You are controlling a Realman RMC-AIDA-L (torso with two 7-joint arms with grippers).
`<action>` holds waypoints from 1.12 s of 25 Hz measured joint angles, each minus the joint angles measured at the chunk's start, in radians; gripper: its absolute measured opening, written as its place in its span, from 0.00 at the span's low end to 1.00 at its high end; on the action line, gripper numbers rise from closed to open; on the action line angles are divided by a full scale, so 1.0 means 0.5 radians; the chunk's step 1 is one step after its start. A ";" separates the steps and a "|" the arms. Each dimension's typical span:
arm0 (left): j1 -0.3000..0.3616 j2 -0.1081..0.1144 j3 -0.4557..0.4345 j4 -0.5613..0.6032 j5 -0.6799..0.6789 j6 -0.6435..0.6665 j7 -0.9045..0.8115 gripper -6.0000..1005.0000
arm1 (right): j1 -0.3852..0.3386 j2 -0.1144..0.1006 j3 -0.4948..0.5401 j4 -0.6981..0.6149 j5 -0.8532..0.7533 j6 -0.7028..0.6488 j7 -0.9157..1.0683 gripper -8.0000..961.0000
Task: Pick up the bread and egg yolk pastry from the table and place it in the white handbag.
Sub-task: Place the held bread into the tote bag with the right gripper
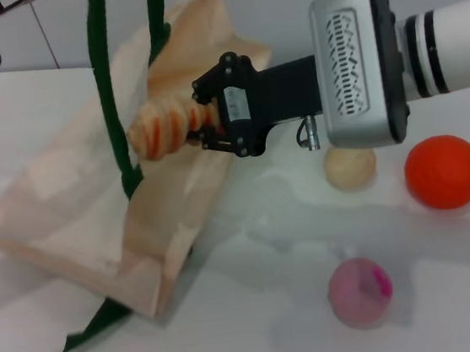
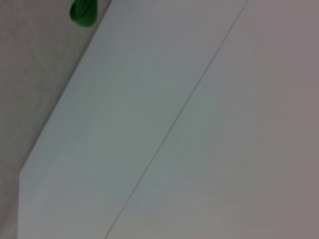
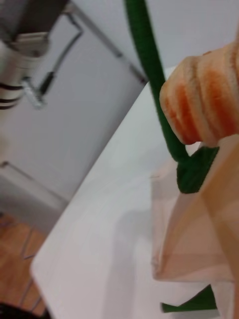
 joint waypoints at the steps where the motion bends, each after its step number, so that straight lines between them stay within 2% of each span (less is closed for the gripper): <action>1: -0.002 0.000 0.000 0.000 0.000 -0.005 -0.001 0.10 | -0.009 0.000 -0.013 0.012 0.010 -0.047 -0.019 0.29; 16: 0.002 0.003 0.000 0.000 -0.010 -0.058 -0.006 0.10 | -0.099 0.002 -0.079 0.027 0.024 -0.592 -0.094 0.28; 23: 0.026 0.003 -0.021 0.002 -0.014 -0.060 -0.007 0.10 | -0.195 -0.010 0.022 0.002 0.077 -0.631 -0.101 0.27; 28: 0.031 0.007 -0.036 0.005 -0.050 -0.075 -0.007 0.10 | -0.198 -0.004 -0.067 -0.002 0.066 -0.644 -0.104 0.27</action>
